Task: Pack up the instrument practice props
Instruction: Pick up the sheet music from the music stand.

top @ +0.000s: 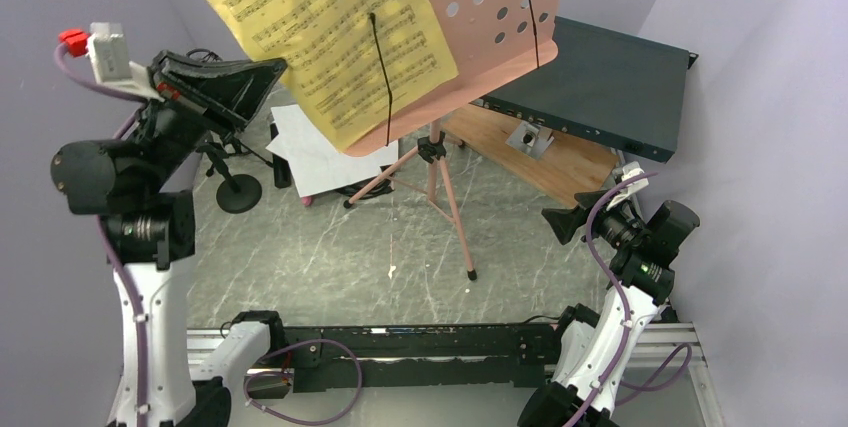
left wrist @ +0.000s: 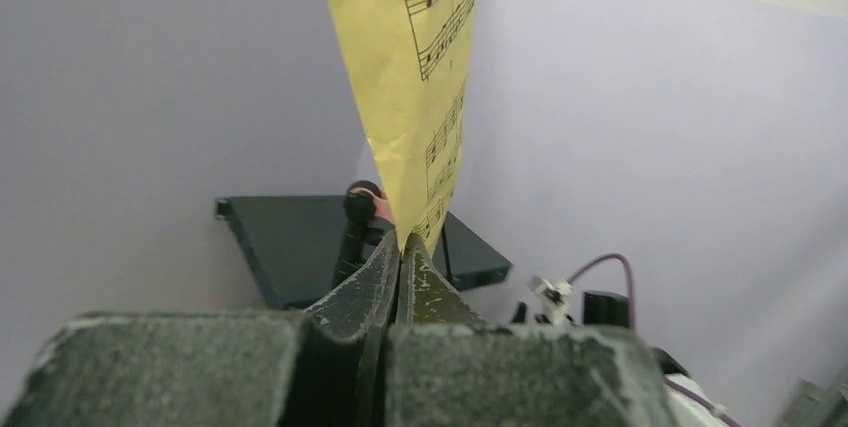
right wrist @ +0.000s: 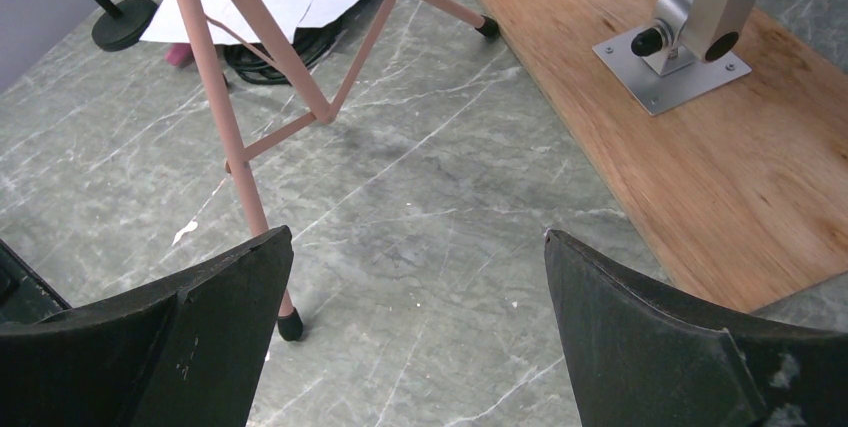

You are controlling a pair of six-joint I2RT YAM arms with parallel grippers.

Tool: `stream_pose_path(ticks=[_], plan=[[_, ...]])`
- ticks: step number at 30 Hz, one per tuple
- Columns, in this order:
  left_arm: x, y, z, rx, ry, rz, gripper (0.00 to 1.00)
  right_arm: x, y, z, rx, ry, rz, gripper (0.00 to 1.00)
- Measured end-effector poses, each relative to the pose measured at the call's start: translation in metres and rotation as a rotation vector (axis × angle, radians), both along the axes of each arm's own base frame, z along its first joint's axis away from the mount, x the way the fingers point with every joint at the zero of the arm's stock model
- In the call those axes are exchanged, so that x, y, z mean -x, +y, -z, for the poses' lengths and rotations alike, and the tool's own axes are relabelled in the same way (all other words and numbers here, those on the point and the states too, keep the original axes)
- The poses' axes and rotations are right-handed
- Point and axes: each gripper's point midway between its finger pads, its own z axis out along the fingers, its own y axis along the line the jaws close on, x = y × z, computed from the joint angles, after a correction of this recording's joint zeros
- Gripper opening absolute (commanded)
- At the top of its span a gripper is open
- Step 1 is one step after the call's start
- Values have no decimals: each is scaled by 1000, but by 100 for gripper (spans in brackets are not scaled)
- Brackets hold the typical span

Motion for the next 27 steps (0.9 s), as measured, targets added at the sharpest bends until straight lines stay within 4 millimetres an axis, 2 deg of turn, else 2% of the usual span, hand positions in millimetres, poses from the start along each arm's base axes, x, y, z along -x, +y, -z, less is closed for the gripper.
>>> stream_pose_path(ticks=[10,18,27], plan=[[34,39,-18,-4,-118,-352,0,0,0,0,0,0,0,99],[19,75,2,-34,-56,-603,0,0,0,0,0,0,0,99],[31,117,17,-24,-32,-848,0,0,0,0,0,0,0,100]])
